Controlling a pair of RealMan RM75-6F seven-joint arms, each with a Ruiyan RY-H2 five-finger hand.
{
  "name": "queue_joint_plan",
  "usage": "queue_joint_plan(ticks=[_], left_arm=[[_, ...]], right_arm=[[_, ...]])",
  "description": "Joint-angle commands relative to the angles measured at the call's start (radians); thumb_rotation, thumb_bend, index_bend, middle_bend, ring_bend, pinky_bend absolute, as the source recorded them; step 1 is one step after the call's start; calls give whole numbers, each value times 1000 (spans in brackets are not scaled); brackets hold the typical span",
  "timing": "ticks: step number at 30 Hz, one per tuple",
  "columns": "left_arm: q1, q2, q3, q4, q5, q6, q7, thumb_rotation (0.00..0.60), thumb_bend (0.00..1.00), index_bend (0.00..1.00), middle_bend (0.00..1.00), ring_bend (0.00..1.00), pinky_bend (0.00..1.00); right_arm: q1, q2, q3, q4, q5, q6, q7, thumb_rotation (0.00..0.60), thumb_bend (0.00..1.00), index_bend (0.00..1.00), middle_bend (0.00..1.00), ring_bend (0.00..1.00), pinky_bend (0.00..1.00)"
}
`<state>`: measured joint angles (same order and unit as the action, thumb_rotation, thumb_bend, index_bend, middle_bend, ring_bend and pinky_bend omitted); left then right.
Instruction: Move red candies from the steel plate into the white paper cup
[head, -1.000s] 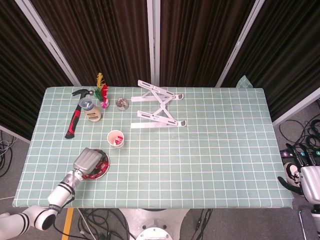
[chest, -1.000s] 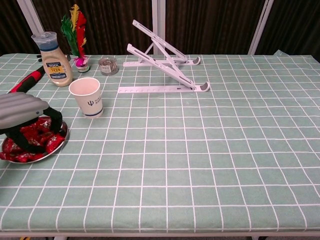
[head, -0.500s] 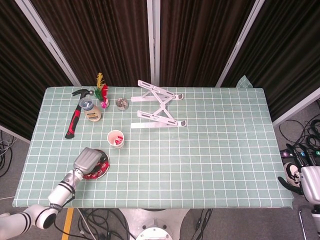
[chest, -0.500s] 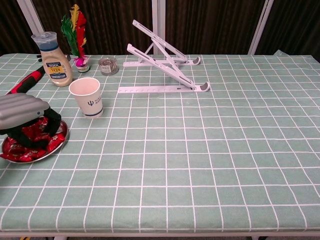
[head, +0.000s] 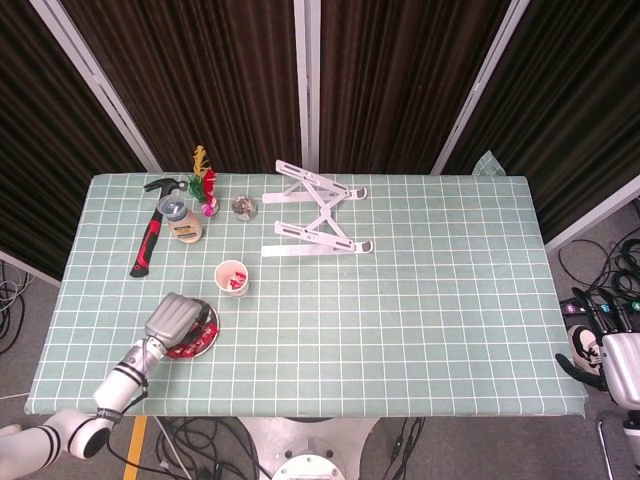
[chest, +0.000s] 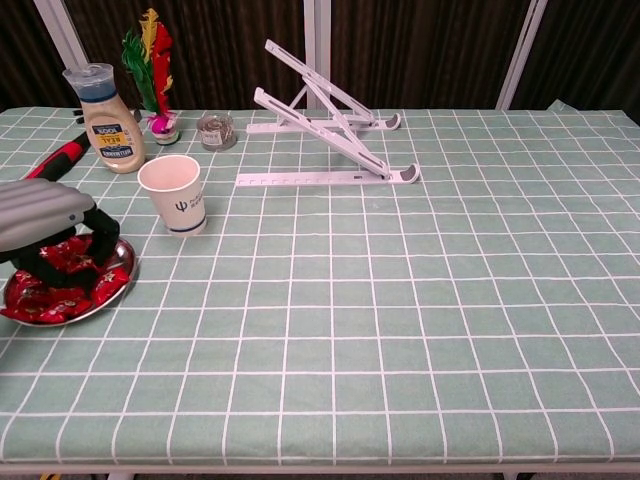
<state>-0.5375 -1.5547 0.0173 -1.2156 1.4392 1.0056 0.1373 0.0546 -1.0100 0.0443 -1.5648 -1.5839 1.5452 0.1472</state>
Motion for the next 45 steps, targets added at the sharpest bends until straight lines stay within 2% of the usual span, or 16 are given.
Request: queue_joint_plan(ticks=[1,6,10,16,19,28,34,41,45], left_arm=[[4,36,-12,-53,19,40,-1,600,457,726,785,981,1000],[-17,106,-61,-150,29,79,6,600,457,722,782,981,1000],[-60,132,-116,-190,22,68,-4,600,456,717,774,980,1000],[-154,99,-191,-152,-27,-15,-1,600,454,677,740,980,1000],[-187,76,-206,-124,-57,-58,6,600,454,654,708,981,1000],[-234,22,-206,-58,-127,-137,30,600,446,605,652,977,1000],[-234,27,-191,-67,-156,-148,63,600,378,501,557,972,1000],[-213,51,-184,-114,-157,-96,76,600,293,430,477,964,1000],[-162,96,-173,-176,-135,-5,61,600,269,408,466,963,1000]], right_arm=[[0,0,0,-1,-1,0,-1,600,101,83,247,71,331],[3,-2,0,2,0,-4,2,600,101,83,248,71,333],[3,-4,0,6,0,-5,6,600,101,83,249,72,333],[1,-5,3,14,8,-5,14,600,101,83,252,82,338],[-1,-4,5,17,14,-3,18,600,101,83,253,82,338],[0,-7,7,29,23,-10,31,600,101,83,253,82,339],[1,-10,8,35,27,-15,35,600,101,83,254,81,342],[4,-10,9,32,24,-16,33,600,101,83,254,81,344],[4,-7,10,29,21,-12,32,600,101,83,254,81,344]])
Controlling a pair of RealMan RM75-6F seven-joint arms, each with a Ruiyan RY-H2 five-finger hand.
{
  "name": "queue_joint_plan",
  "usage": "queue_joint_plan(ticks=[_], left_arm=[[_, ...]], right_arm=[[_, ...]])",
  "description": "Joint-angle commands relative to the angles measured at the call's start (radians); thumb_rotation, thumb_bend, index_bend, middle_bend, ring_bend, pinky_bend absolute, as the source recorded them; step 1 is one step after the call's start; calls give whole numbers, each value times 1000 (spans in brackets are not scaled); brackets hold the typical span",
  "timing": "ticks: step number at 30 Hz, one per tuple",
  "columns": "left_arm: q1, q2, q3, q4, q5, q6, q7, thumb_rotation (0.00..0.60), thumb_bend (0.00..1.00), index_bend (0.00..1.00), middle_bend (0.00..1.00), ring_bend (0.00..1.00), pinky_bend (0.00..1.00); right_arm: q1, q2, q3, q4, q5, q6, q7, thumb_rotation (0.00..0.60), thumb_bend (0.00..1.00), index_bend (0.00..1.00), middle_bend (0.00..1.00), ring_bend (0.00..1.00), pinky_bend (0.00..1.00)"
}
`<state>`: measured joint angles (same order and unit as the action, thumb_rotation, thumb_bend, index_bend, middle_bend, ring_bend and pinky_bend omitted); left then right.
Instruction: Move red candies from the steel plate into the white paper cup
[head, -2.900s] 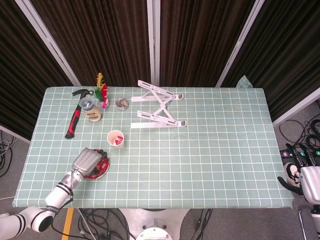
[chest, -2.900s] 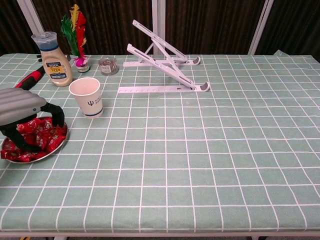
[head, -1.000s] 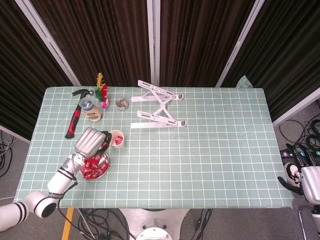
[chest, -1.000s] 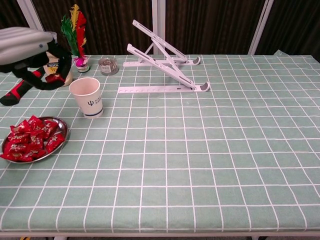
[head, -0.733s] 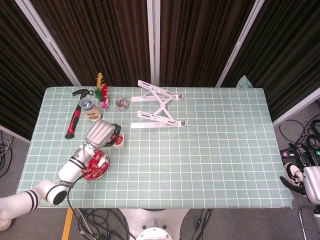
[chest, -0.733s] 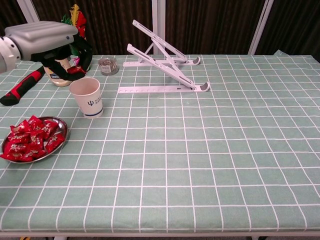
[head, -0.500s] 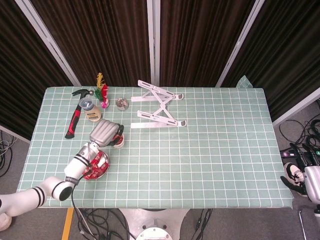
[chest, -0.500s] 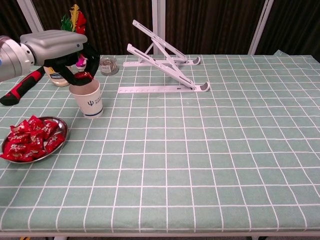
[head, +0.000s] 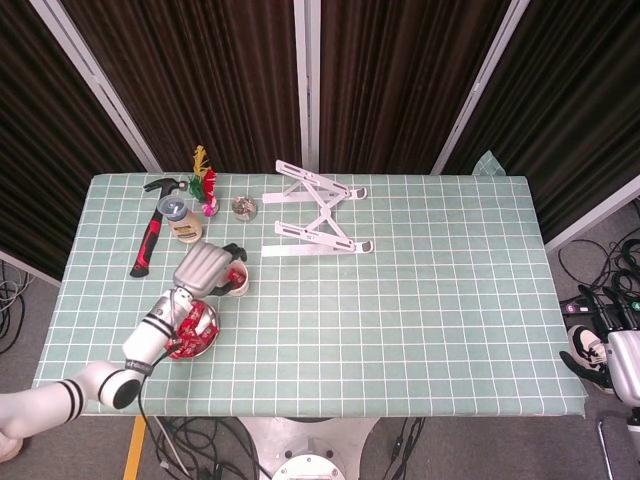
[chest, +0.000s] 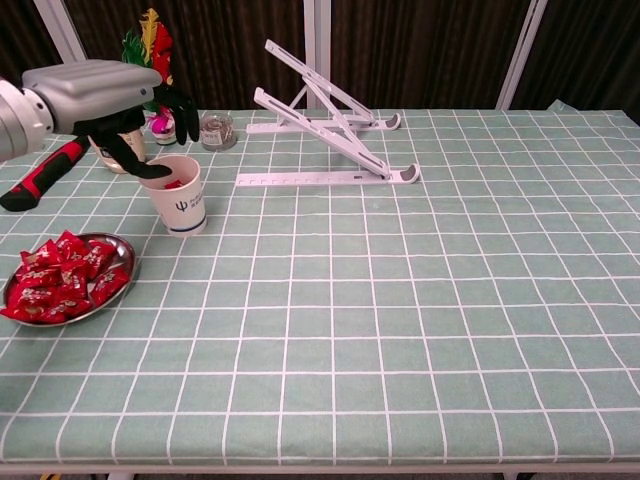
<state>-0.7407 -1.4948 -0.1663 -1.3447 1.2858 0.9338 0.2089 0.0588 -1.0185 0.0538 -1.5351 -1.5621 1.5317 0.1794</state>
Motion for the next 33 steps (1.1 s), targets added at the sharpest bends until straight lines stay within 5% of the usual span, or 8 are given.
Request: queue_joint_plan(ticks=[1,7,17,33], left_arm=[[60,50,17,-64,26,92,-14,600,263,408,466,963,1000],[182,139,99,-149,45,202,1,600,169,408,466,963,1000],[247,145,209,-152,39,149,87,600,142,413,465,963,1000],[243,79,216,-84,10,69,163,600,153,418,469,963,1000]], right_arm=[[0,3,1,-2,-2,3,0,600,101,83,254,81,344],[2,4,0,-2,-9,3,0,600,101,83,254,82,345],[6,7,-2,-16,-22,7,-13,600,101,83,254,82,347],[7,9,-3,-29,-21,5,-27,600,101,83,257,81,349]])
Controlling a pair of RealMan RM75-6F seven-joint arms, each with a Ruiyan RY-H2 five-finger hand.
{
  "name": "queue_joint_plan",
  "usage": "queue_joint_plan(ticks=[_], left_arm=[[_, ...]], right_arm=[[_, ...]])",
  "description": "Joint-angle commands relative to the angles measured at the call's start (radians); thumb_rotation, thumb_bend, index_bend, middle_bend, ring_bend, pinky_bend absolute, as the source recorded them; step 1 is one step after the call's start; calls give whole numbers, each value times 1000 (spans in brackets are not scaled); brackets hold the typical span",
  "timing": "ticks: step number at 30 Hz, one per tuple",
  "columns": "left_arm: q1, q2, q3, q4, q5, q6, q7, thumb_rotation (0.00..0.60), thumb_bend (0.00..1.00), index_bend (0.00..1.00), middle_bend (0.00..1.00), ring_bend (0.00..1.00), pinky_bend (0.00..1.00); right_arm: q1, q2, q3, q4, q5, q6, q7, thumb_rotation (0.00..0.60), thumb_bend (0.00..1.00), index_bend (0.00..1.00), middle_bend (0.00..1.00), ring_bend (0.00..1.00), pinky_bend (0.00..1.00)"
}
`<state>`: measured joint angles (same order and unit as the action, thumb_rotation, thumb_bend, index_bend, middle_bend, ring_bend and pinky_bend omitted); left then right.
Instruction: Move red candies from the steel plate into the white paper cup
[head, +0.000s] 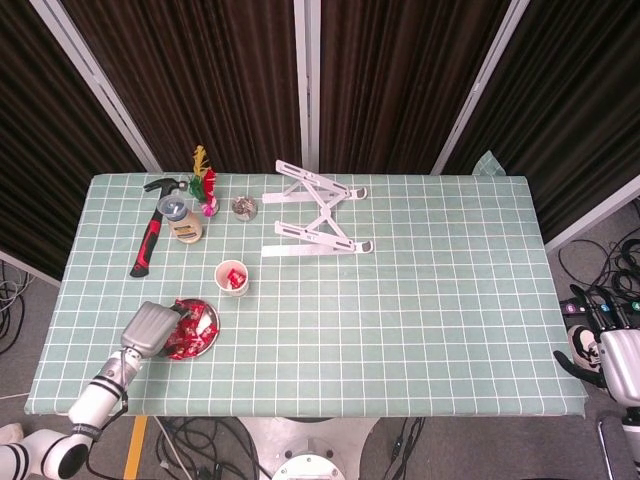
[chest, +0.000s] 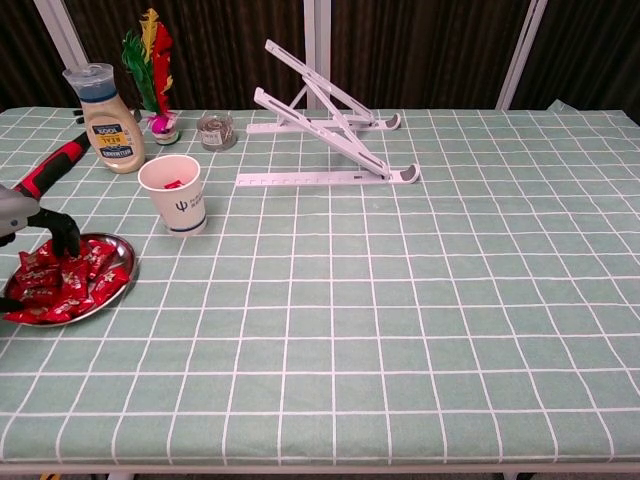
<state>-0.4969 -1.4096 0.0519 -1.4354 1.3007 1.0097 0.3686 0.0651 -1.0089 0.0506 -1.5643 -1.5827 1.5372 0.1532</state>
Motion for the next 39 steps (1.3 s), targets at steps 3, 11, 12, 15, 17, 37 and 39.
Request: queue_joint_plan(ticks=[3,11,12,15,17,37,39], left_arm=[[-2,-17,-7,20,-7,-12,0,600,158,431,474,963,1000],[-9,-42,-14,56,7,-32,-37,600,230,493,517,965,1000],[-9,-44,-14,61,10,-34,-41,600,241,497,518,965,1000],[-11,-54,-12,77,18,-40,-53,600,258,505,527,966,1000],[-11,-60,-12,88,23,-45,-63,600,267,513,536,967,1000],[-3,-72,-18,153,118,-13,-298,600,479,682,741,989,1000],[-1,-63,-23,147,124,-2,-319,600,490,693,751,989,1000]], right_arm=[[2,-1,-1,-1,-1,-3,-1,600,101,83,257,82,351],[1,1,-1,-4,0,-1,-2,600,101,83,257,82,352],[0,1,-1,-4,0,-1,-2,600,101,83,257,82,353],[0,2,-1,-3,1,-1,-1,600,101,83,258,82,354],[-1,2,-2,-4,2,-1,-1,600,101,83,258,82,356],[-2,5,-2,-5,0,2,4,600,101,83,264,90,364],[-4,4,-2,-3,0,5,7,600,101,83,264,90,364]])
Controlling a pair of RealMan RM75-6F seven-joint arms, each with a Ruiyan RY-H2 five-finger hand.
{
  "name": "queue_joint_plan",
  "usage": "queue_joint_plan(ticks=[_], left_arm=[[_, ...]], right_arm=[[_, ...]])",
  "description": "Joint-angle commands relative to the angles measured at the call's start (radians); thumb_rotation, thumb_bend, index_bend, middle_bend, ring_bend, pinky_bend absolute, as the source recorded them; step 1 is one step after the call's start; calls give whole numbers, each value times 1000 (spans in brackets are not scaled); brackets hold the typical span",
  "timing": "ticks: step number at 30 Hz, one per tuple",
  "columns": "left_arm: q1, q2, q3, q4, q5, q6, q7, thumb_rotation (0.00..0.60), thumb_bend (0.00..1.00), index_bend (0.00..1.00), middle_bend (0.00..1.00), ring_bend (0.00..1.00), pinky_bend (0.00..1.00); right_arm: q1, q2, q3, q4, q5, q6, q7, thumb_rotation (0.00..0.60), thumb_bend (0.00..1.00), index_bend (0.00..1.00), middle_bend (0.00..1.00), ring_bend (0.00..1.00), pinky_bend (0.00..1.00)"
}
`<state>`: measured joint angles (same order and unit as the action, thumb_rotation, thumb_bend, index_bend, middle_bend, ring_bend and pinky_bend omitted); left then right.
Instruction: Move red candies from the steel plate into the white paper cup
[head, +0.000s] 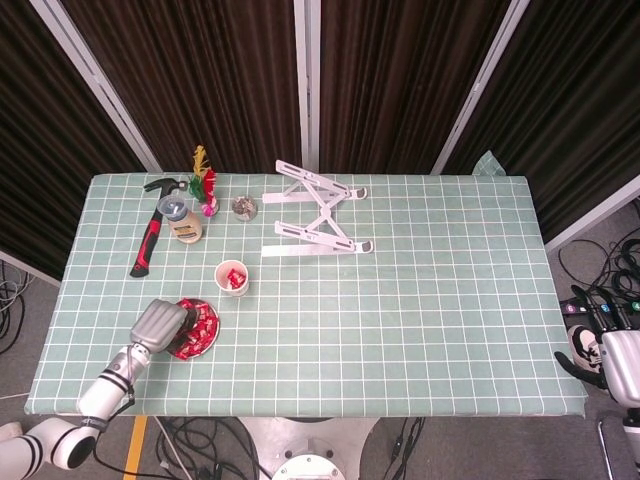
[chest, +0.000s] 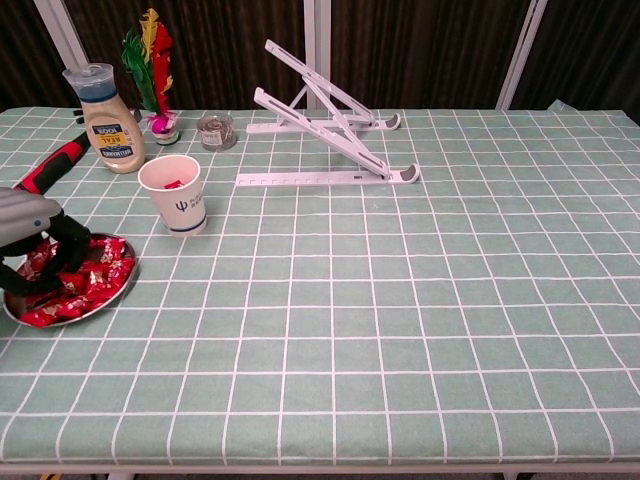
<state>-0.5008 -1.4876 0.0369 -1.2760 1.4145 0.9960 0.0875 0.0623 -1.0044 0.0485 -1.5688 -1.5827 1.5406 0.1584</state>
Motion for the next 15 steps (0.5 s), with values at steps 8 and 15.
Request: queue_joint_plan(ticks=[8,15], left_arm=[[-12,77,-37,-79,32,41,-47,600,510,707,773,993,1000],[-77,129,-103,-167,41,30,-3,600,510,707,773,993,1000]], right_arm=[[-3,-2,-1,10,-3,7,13,600,101,83,266,90,365],[-4,-7,-2,22,-4,9,24,600,101,83,266,90,365]])
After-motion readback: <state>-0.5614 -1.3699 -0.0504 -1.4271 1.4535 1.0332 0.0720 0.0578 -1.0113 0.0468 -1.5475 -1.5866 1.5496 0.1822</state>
